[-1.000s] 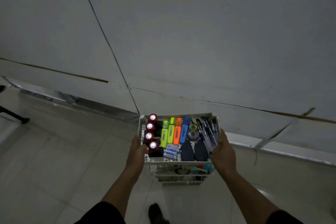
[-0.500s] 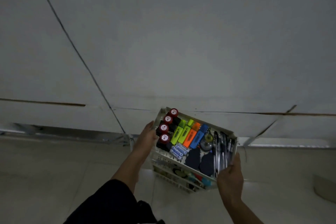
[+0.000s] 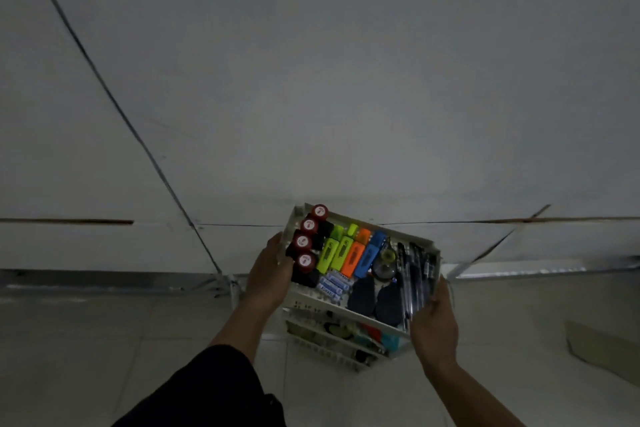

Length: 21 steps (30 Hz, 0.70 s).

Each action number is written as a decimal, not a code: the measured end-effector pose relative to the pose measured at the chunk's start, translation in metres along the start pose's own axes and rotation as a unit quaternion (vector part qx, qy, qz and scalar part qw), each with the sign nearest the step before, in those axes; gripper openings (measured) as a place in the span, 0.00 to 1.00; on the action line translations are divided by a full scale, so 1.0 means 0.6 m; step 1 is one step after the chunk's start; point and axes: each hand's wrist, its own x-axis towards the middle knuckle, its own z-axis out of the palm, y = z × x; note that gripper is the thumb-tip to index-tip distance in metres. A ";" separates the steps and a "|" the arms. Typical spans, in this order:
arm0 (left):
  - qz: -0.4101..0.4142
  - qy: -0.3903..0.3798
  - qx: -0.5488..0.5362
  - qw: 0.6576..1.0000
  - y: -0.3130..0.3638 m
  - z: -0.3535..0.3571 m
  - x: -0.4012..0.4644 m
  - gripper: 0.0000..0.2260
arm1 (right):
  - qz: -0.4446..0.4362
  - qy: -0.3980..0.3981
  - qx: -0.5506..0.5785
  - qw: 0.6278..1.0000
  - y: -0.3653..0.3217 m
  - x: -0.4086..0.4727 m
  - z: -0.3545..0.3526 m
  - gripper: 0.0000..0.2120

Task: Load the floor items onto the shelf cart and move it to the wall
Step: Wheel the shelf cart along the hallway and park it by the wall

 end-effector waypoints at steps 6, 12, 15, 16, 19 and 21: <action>-0.042 0.039 -0.034 0.998 -0.024 0.014 -0.011 0.28 | -0.112 -0.072 -0.036 0.990 -0.048 0.091 -0.006 0.27; -0.068 0.068 -0.069 0.993 -0.005 0.055 -0.020 0.32 | -0.167 -0.141 -0.080 0.973 -0.073 0.199 0.001 0.18; -0.073 0.061 -0.090 0.991 0.017 0.077 -0.011 0.33 | -0.174 -0.147 -0.067 0.971 -0.059 0.230 -0.005 0.18; -0.072 0.063 -0.092 0.991 0.025 0.083 -0.005 0.32 | -0.173 -0.145 -0.054 0.973 -0.051 0.235 -0.009 0.18; -0.084 0.074 -0.093 0.989 0.030 0.097 0.022 0.30 | -0.178 -0.142 -0.010 0.974 -0.034 0.239 -0.024 0.21; -0.085 0.072 -0.090 0.990 0.032 0.099 0.041 0.29 | -0.174 -0.142 0.006 0.975 -0.027 0.243 -0.026 0.20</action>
